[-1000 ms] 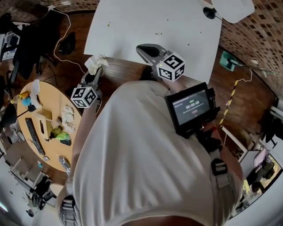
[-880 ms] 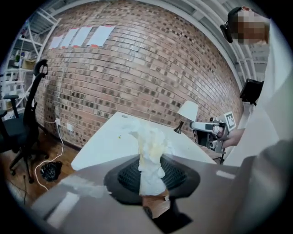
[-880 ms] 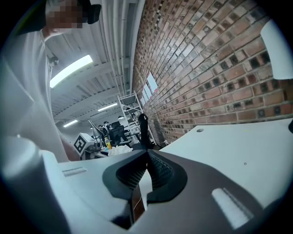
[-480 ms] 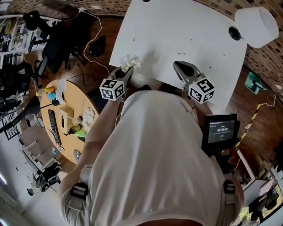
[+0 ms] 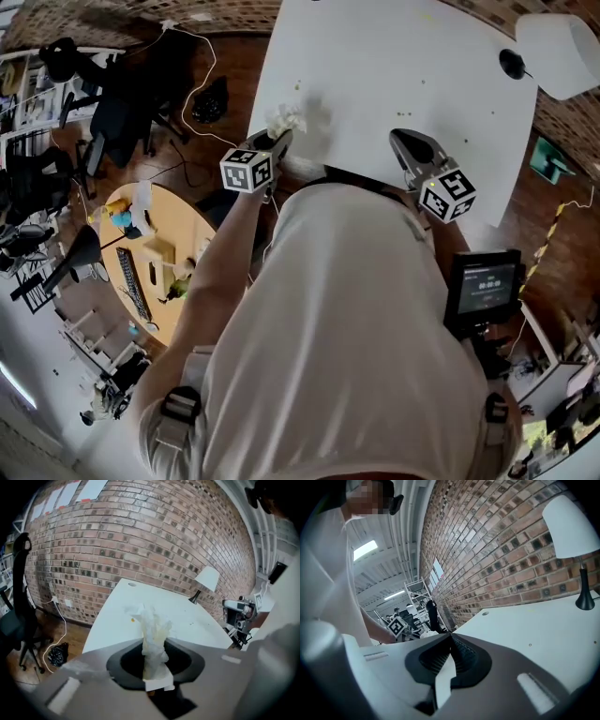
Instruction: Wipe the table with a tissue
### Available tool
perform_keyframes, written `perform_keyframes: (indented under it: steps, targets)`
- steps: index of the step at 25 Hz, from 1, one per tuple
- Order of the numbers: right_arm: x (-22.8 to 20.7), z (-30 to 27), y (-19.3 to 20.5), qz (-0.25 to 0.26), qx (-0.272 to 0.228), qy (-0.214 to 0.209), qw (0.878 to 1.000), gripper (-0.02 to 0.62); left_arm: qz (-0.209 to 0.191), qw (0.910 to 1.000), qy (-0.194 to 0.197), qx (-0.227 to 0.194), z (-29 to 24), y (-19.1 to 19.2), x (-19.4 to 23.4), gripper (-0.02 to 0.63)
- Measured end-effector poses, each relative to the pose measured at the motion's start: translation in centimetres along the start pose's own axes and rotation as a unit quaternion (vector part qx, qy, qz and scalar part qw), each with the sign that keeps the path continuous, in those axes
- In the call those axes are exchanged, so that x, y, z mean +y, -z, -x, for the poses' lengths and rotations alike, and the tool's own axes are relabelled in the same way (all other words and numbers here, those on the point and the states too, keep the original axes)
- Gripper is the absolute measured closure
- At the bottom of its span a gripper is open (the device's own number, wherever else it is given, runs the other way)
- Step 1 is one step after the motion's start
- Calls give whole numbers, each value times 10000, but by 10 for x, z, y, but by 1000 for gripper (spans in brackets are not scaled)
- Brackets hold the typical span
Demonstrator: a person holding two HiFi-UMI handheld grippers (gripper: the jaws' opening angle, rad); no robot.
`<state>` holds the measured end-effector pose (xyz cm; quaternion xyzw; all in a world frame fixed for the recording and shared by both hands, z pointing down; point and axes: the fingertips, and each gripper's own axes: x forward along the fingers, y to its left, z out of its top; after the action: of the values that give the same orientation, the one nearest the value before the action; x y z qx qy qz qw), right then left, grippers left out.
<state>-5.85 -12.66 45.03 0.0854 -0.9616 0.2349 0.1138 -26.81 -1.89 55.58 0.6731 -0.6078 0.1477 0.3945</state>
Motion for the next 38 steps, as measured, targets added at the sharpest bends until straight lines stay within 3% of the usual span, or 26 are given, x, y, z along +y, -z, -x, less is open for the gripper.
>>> perform_keyframes:
  steps: [3, 9, 13, 18, 24, 29, 31, 34, 35, 38]
  targets:
    - [1, -7, 3, -111, 28, 158, 9998, 588, -164, 9993, -106, 314, -9, -2, 24, 503]
    - [-5, -24, -8, -5, 29, 446, 9990, 588, -304, 9971, -437, 551, -38, -31, 75, 503]
    - [3, -26, 6, -186, 14, 690, 9974, 588, -584, 9943, -340, 820, -57, -27, 95, 503]
    - [5, -20, 4, -308, -109, 1006, 9944, 588, -921, 9812, -332, 1663, -64, -34, 97, 503]
    - [-5, -4, 7, -448, -182, 1332, 9899, 588, -1400, 9669, -173, 2128, -86, -37, 94, 503]
    - [-4, 0, 10, -532, -226, 1470, 9874, 588, -2415, 9376, 53, 2502, -92, -36, 86, 503]
    - [-4, 1, 10, -546, -227, 1490, 9871, 588, -2949, 9147, 150, 2758, -93, -31, 85, 502]
    - [-5, 3, 11, -571, -217, 1538, 9862, 588, -3730, 8735, 283, 3116, -99, -25, 86, 497]
    - [-6, 4, 12, -580, -218, 1560, 9858, 588, -3904, 8648, 356, 3136, -102, -25, 85, 497]
    - [-4, 7, 14, -607, -245, 1628, 9845, 588, -4080, 8568, 551, 3105, -110, -28, 78, 493]
